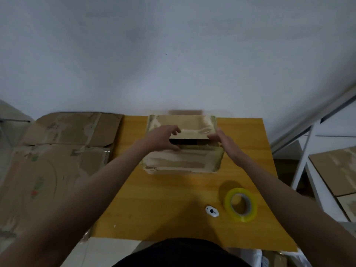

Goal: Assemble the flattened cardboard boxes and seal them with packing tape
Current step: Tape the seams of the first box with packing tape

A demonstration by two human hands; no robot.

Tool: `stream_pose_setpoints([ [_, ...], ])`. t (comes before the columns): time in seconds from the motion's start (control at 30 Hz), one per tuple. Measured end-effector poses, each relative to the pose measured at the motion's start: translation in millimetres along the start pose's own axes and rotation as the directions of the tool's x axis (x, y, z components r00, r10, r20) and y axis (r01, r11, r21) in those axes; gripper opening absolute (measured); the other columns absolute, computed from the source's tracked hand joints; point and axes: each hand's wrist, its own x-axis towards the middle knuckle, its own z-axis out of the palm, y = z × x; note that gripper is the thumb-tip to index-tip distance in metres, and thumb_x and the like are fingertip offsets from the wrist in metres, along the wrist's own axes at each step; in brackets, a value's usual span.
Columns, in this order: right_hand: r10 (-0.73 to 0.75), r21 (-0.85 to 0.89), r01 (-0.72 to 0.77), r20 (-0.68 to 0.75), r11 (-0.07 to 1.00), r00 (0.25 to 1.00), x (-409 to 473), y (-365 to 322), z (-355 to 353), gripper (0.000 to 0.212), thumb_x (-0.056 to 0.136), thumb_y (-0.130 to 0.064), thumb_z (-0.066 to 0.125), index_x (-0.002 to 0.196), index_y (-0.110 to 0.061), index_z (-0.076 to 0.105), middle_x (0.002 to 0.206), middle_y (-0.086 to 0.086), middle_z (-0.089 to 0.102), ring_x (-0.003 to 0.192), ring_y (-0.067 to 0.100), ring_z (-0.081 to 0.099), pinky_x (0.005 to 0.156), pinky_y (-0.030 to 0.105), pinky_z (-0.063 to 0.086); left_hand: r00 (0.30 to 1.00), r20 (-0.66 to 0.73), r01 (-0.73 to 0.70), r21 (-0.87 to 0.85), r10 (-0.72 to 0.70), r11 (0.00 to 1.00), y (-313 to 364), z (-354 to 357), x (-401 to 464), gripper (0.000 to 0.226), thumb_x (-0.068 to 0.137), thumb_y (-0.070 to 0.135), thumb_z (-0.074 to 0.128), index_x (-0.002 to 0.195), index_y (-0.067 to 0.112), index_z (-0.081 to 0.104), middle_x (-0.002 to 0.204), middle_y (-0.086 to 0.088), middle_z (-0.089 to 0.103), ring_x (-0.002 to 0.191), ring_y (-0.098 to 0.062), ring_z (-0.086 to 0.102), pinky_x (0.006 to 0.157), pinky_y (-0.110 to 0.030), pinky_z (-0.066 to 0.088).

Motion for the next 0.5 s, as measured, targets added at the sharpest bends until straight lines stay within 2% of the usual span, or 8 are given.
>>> stream_pose_setpoints([
  [0.07, 0.012, 0.086, -0.008, -0.048, 0.996, 0.999, 0.4, 3.3, -2.4, 0.065, 0.102, -0.062, 0.021, 0.134, -0.022, 0.06, 0.134, -0.003, 0.059, 0.123, 0.014, 0.053, 0.101, 0.034, 0.036, 0.996, -0.084, 0.038, 0.045, -0.034, 0.998, -8.7, 3.8, 13.3, 0.076, 0.078, 0.044, 0.08, 0.142, 0.021, 0.044, 0.14, -0.002, 0.052, 0.12, -0.023, 0.056, 0.096, -0.043, 0.051],
  [0.13, -0.004, 0.057, 0.01, -0.098, 0.998, 0.995, 3.4, 5.4, -5.5, 0.057, 0.1, -0.062, 0.034, 0.138, -0.025, 0.055, 0.138, -0.005, 0.054, 0.127, 0.017, 0.052, 0.102, 0.039, 0.042, 0.989, -0.136, 0.067, 0.091, -0.054, 0.994, -14.2, 11.6, 22.8, 0.081, 0.08, 0.044, 0.078, 0.147, 0.022, 0.038, 0.148, -0.004, 0.045, 0.127, -0.026, 0.051, 0.099, -0.044, 0.048],
  [0.2, -0.058, -0.115, 0.043, -0.13, 0.992, 0.99, 9.1, 8.3, -8.1, 0.048, 0.099, -0.048, 0.052, 0.142, -0.025, 0.048, 0.141, -0.008, 0.047, 0.128, 0.018, 0.048, 0.101, 0.041, 0.046, 0.985, -0.162, 0.081, 0.142, -0.057, 0.987, -19.4, 23.5, 28.7, 0.083, 0.083, 0.041, 0.076, 0.151, 0.023, 0.032, 0.156, -0.004, 0.035, 0.138, -0.028, 0.04, 0.109, -0.046, 0.041],
  [0.3, -0.105, -0.365, 0.06, -0.106, 0.929, 0.989, 21.1, 20.4, -4.8, 0.058, 0.099, -0.024, 0.059, 0.151, -0.023, 0.034, 0.155, 0.0, 0.035, 0.14, 0.024, 0.035, 0.109, 0.047, 0.042, 0.978, -0.175, 0.136, 0.147, -0.11, 0.98, -30.3, 43.0, 30.1, 0.085, 0.087, 0.044, 0.071, 0.155, 0.023, 0.024, 0.164, -0.005, 0.018, 0.15, -0.03, 0.018, 0.12, -0.049, 0.023],
  [0.4, -0.001, -0.368, -0.016, -0.047, 0.93, 0.999, 20.8, 27.3, 5.1, 0.076, 0.096, -0.009, 0.06, 0.157, -0.022, 0.017, 0.157, 0.006, 0.029, 0.141, 0.03, 0.033, 0.107, 0.052, 0.042, 0.932, -0.155, 0.346, 0.112, -0.328, 0.932, -48.4, 54.2, 23.8, 0.105, 0.084, 0.061, 0.066, 0.159, 0.021, 0.005, 0.167, -0.007, -0.004, 0.152, -0.036, 0.0, 0.121, -0.054, 0.011],
  [0.43, 0.007, -0.341, -0.019, -0.036, 0.94, 0.999, 18.7, 29.5, 8.9, 0.08, 0.095, -0.005, 0.06, 0.158, -0.021, 0.012, 0.155, 0.007, 0.03, 0.138, 0.031, 0.037, 0.105, 0.05, 0.044, 0.895, -0.14, 0.436, 0.069, -0.424, 0.897, -56.1, 56.0, 20.3, 0.114, 0.08, 0.067, 0.066, 0.159, 0.02, -0.002, 0.166, -0.009, -0.009, 0.151, -0.04, -0.002, 0.119, -0.057, 0.01],
  [0.5, 0.0, -0.283, -0.015, -0.053, 0.959, 0.999, 15.3, 33.6, 16.3, 0.084, 0.093, 0.0, 0.057, 0.158, -0.02, 0.007, 0.151, 0.009, 0.036, 0.131, 0.03, 0.043, 0.098, 0.044, 0.049, 0.821, -0.106, 0.555, -0.08, -0.56, 0.828, -70.1, 58.3, 11.1, 0.125, 0.072, 0.072, 0.07, 0.158, 0.023, -0.007, 0.165, -0.014, -0.004, 0.148, -0.046, 0.009, 0.114, -0.061, 0.02],
])
